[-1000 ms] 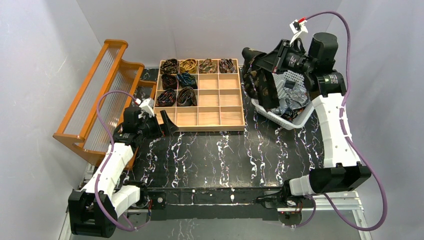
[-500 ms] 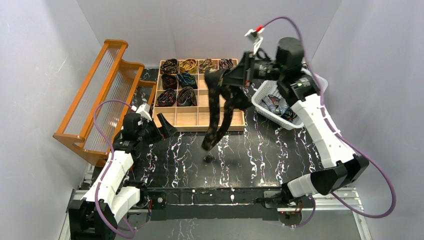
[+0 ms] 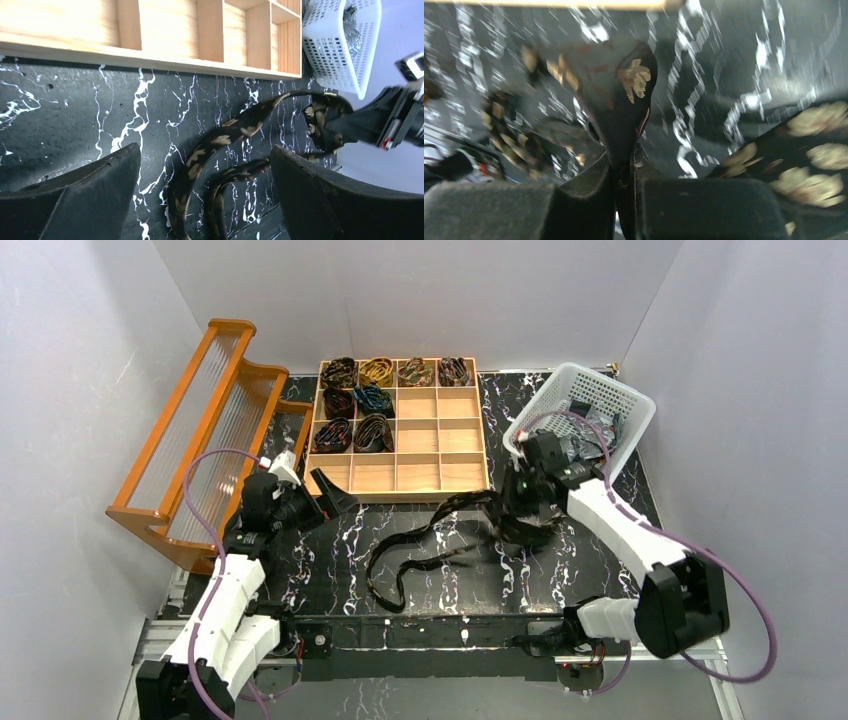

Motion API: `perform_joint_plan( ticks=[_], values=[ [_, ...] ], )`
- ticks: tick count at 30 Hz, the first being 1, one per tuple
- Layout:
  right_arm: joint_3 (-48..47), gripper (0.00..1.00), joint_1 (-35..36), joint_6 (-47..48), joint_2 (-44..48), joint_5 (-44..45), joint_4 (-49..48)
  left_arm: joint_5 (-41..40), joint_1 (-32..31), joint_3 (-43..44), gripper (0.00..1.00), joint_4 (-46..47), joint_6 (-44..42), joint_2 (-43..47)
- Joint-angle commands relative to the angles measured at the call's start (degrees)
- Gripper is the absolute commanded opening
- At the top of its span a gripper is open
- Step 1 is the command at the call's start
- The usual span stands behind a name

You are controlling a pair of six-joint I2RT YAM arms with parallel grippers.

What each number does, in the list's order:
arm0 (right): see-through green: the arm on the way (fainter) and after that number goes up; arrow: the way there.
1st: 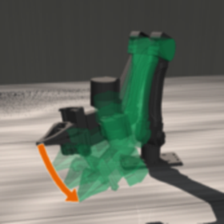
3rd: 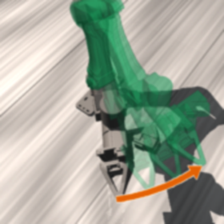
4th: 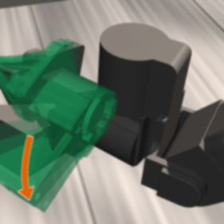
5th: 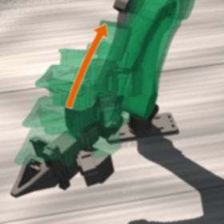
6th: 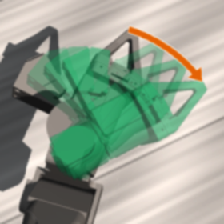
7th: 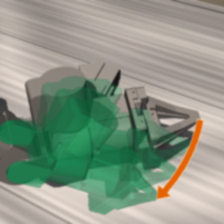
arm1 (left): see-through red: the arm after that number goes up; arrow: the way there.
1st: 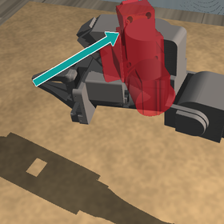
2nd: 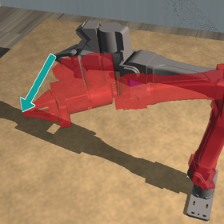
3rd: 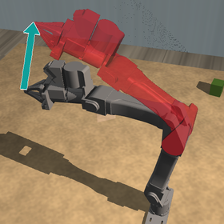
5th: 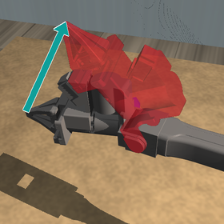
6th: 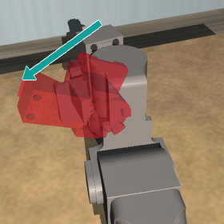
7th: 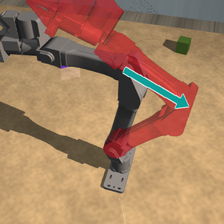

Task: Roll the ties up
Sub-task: Place the tie at the center of the board.

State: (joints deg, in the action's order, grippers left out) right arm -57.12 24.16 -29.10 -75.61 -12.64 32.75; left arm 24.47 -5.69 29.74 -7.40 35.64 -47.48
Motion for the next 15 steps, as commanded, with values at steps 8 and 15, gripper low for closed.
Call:
perform_joint_plan(
  ticks=[8, 15],
  values=[
    [3.1, 0.13, 0.4, 4.5, 1.7, 11.1, 9.6, -6.5, -13.6, -6.8, 0.98, -0.3, 5.1, -0.3],
    [4.7, 0.21, 0.4, 4.6, 0.7, 15.9, 7.2, -16.2, -23.2, -9.6, 0.98, -7.7, 9.7, 2.1]
  ],
)
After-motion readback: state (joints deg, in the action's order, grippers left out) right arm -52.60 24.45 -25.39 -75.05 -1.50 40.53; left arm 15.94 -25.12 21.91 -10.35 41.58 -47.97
